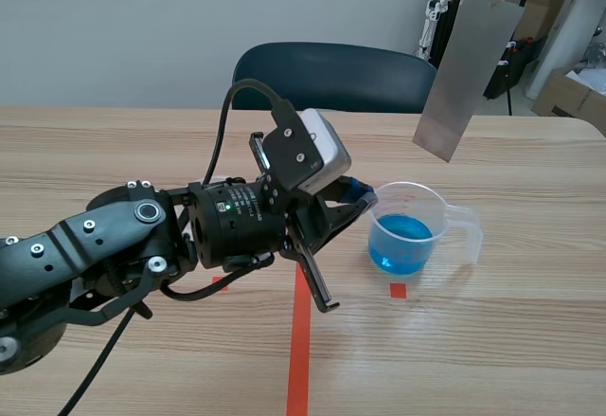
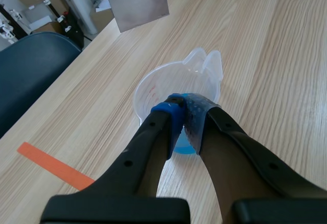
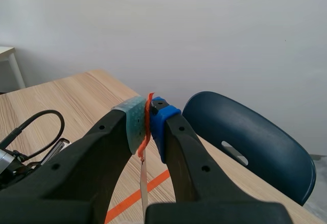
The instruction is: Do the redox reaction experiment. raise the plate out of the solution
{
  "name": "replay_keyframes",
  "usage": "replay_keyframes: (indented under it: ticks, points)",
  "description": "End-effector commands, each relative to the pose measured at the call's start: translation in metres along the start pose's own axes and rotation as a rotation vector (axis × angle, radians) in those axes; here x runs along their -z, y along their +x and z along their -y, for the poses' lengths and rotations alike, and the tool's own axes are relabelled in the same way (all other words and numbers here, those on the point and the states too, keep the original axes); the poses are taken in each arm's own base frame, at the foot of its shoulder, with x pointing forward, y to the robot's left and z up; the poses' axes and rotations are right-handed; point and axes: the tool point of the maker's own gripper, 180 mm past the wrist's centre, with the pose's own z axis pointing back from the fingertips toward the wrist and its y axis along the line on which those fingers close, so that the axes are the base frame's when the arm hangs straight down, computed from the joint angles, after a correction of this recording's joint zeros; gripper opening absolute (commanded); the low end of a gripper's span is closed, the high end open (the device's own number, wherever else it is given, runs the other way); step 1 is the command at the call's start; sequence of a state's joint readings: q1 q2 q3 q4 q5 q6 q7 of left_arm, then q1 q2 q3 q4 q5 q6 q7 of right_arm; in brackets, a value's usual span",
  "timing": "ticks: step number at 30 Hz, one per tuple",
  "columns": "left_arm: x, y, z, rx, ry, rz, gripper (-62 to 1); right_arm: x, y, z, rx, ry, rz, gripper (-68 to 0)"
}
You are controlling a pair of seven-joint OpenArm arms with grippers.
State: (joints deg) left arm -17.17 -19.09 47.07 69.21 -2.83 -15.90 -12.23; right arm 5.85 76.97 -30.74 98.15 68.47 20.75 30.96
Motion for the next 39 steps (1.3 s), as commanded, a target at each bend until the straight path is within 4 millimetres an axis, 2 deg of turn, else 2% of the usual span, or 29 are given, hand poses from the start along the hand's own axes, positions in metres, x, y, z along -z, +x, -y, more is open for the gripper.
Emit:
replay_keyframes:
  ticks: [1, 39]
  points:
    - [0.0015, 0.0103, -0.0020, -0.004, 0.011, 0.036, -58.2, 0.0028, 0.0182, 0.0033, -0.025, 0.001, 0.044, -67.1]
    - [0.0013, 0.0099, -0.0057, 0.000, 0.035, 0.036, -58.2, 0.0028, 0.0182, 0.0033, -0.025, 0.001, 0.044, -67.1]
